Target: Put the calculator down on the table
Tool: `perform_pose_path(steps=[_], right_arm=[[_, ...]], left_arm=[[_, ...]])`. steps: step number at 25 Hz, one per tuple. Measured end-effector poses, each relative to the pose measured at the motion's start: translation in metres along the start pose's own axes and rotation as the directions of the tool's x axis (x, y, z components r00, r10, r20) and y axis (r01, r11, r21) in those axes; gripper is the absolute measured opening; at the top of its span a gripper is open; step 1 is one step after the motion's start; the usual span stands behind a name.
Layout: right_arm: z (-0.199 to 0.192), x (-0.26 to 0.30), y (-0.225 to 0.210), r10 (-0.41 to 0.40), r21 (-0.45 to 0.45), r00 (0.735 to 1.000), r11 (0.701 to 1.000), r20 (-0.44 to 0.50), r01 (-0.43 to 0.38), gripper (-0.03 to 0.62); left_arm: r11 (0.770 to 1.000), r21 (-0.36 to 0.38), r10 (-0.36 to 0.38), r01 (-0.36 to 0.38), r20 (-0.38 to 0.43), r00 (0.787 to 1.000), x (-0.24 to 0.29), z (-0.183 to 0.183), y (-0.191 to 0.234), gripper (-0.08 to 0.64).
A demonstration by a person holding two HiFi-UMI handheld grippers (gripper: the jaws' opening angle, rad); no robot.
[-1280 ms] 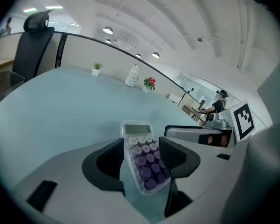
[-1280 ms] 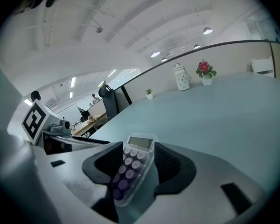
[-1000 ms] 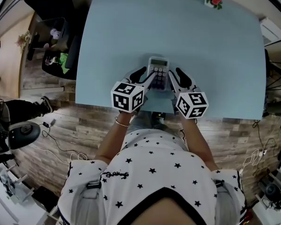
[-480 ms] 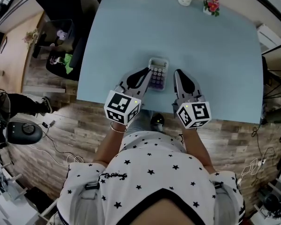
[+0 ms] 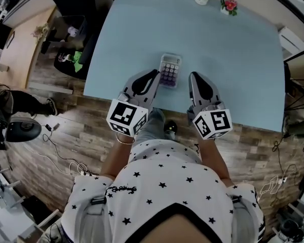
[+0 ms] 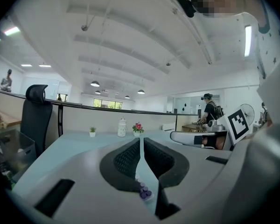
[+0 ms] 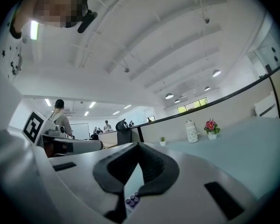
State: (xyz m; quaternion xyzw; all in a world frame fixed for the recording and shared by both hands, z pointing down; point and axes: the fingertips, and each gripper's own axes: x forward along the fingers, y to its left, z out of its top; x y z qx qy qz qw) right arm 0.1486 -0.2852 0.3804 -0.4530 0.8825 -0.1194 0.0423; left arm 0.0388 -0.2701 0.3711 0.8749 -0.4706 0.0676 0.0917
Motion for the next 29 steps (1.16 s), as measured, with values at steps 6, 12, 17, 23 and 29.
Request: perform_pose_path(steps=[6,12,17,23,29], right_arm=[[-0.001,-0.014,0.009,0.029,-0.003,1.0,1.0,-0.005,-0.029,-0.001],[-0.001,-0.023,0.014,0.042,0.007,0.999,0.999,0.002,-0.042,-0.001],[0.0,-0.025,0.02,0.062,0.006,0.998,0.998,0.003,-0.062,-0.002],[0.002,-0.028,0.026,0.073,0.007,0.997,0.997,0.005,-0.073,0.0],[0.006,-0.029,0.03,0.08,0.01,0.997,0.997,0.013,-0.08,-0.001]], left_arm=[[1.0,0.002,0.01,-0.01,0.002,1.0,-0.011,-0.004,-0.013,0.049],[1.0,0.017,0.022,-0.022,0.005,1.0,-0.02,-0.004,-0.022,0.049],[0.999,0.019,0.034,-0.035,0.009,0.999,-0.028,-0.005,-0.024,0.049],[0.999,0.016,0.037,-0.037,0.016,0.999,-0.033,-0.003,-0.027,0.049],[0.999,0.006,0.041,-0.042,0.028,0.999,-0.036,0.0,-0.027,0.049]])
